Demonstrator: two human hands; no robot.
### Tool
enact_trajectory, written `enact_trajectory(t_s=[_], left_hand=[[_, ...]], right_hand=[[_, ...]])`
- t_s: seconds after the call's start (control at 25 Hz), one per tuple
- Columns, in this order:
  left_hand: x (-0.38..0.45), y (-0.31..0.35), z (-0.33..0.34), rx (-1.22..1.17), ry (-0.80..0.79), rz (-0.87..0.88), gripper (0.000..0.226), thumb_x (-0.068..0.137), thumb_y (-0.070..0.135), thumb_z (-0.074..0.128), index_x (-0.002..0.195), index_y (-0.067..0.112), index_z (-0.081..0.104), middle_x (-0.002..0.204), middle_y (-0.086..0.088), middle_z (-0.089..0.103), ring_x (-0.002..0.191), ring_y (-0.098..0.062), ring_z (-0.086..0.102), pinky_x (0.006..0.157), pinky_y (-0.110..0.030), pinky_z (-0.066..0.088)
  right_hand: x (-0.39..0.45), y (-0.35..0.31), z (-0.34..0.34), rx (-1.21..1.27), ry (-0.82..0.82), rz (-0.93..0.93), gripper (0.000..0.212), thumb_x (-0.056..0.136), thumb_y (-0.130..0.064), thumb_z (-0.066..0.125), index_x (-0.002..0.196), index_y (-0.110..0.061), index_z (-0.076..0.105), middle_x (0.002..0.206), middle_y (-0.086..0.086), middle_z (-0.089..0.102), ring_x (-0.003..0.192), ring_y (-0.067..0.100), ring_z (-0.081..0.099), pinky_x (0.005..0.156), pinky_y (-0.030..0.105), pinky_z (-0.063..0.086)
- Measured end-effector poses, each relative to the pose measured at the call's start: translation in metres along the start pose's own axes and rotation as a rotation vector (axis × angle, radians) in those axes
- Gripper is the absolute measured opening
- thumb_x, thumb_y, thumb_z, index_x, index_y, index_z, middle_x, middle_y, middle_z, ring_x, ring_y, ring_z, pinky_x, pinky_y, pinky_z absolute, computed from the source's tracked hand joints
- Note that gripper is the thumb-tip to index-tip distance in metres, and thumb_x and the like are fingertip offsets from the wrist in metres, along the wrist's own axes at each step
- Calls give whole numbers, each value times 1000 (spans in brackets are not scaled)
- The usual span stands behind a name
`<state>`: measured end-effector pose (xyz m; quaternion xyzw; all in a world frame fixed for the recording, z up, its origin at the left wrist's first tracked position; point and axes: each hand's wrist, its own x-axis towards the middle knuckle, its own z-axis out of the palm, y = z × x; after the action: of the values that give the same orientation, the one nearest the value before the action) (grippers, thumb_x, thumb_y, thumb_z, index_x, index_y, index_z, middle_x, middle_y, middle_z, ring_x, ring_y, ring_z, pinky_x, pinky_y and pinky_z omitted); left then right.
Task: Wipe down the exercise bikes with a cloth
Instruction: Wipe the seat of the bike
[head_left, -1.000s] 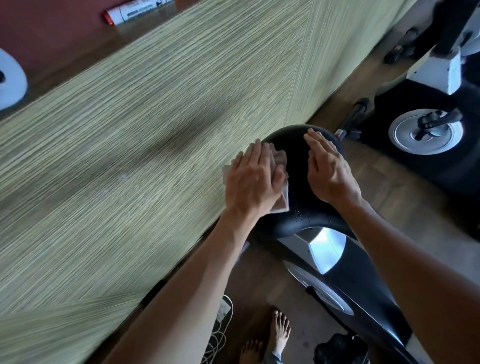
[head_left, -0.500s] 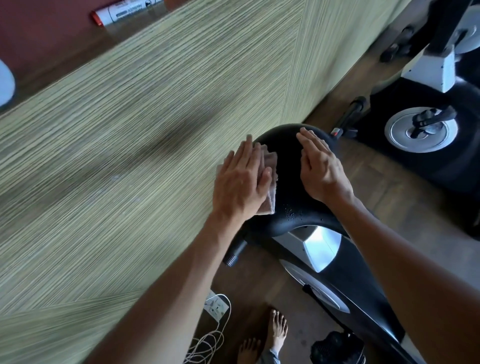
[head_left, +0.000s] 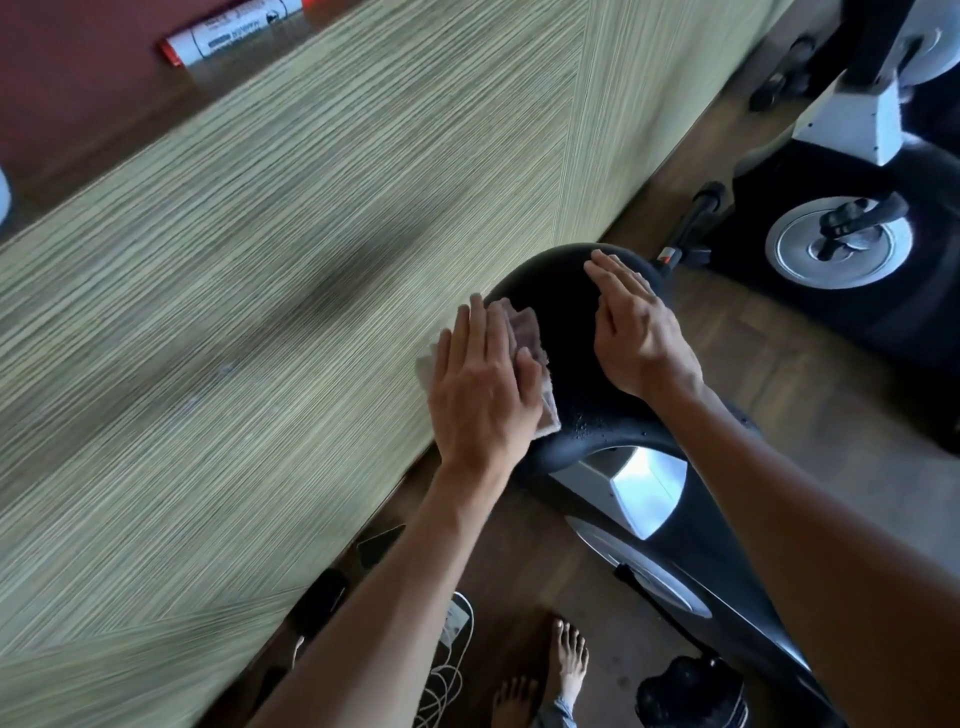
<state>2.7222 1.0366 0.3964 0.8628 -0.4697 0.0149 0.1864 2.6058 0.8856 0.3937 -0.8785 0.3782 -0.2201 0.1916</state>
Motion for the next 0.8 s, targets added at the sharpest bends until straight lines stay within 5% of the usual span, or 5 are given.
enact_trajectory(t_s=[0.24,0.48,0.68,0.8], left_hand=[[-7,-11,-6,23,-44,457,57,104,36,33,149,5,49,156,-15,45,146,-25,41,126,-38,20],[-26,15,4,23,87,-2,60,103,37,32,152,4,45,160,-14,40,150,-22,36,127,-32,14],[-22,-2,-1,48,-15,529,58,102,36,42,149,3,49,156,-17,46,145,-27,43,125,-40,24],[4,-19,-2,19,-14,434,56,102,38,39,149,9,50,157,-11,45,147,-21,41,126,-30,13]], right_hand=[[-1,1,-1,7,6,4,48,98,-2,44,146,-3,51,156,12,45,148,23,36,122,28,23],[-1,0,-1,13,-1,15,50,97,-4,42,147,-4,50,156,10,44,149,22,35,124,33,24],[-1,4,0,22,-1,-4,51,96,-2,43,146,-2,50,155,13,45,148,24,37,123,38,28],[-2,1,-1,27,-4,-2,51,96,-2,43,146,-2,50,156,12,45,148,24,36,124,39,28]])
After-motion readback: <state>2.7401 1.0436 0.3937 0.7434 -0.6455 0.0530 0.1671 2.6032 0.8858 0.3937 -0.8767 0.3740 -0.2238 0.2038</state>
